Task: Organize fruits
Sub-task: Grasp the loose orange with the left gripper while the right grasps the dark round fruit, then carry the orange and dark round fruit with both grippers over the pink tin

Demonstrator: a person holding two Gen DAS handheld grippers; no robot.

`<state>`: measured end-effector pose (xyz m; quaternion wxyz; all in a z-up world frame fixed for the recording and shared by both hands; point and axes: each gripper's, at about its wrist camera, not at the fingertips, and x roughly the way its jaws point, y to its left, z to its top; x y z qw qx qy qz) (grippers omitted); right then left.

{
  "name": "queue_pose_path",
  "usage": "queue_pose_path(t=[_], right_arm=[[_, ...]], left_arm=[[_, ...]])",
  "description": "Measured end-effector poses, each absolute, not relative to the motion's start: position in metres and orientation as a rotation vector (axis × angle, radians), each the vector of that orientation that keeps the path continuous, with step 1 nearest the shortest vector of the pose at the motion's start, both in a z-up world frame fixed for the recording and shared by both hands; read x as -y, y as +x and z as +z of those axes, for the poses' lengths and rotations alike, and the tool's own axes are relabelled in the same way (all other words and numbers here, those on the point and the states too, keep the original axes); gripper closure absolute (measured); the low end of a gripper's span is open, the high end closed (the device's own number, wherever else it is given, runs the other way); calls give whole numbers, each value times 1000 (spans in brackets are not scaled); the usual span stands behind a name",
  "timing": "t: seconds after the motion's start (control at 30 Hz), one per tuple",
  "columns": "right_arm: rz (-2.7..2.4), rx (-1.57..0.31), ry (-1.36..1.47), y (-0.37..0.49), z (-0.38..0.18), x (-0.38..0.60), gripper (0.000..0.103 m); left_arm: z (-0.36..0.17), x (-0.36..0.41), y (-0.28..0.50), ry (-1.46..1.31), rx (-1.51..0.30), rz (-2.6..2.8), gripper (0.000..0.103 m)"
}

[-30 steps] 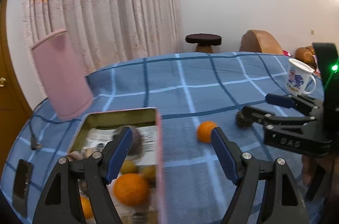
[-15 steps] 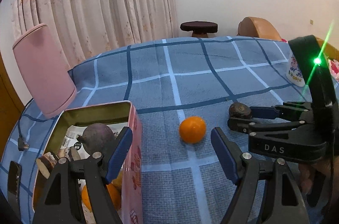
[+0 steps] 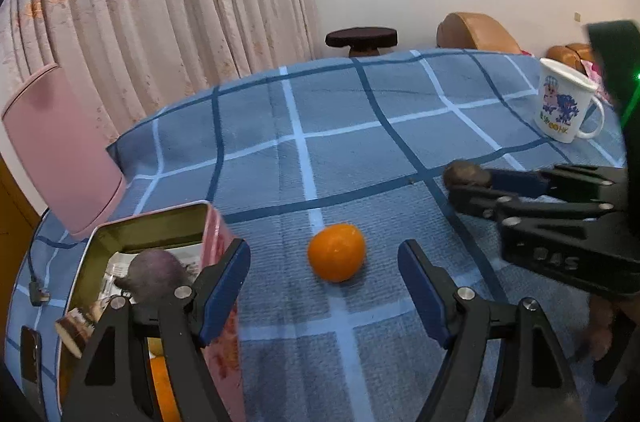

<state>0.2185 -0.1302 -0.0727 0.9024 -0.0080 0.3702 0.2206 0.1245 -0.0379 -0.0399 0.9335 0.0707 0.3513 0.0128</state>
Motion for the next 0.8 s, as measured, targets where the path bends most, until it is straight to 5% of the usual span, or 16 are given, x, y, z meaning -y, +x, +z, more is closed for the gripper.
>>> queue_pose_path(t=[0.1, 0.23, 0.8], right_arm=[[458, -750, -16, 217, -71, 131, 62], [465, -736, -26, 215, -69, 131, 62], [471, -727, -30, 213, -69, 129, 62]], left_arm=[[-46, 42, 135, 148, -750, 3, 27], [-57, 45, 146, 146, -807, -12, 51], [-61, 46, 160, 118, -834, -20, 64]])
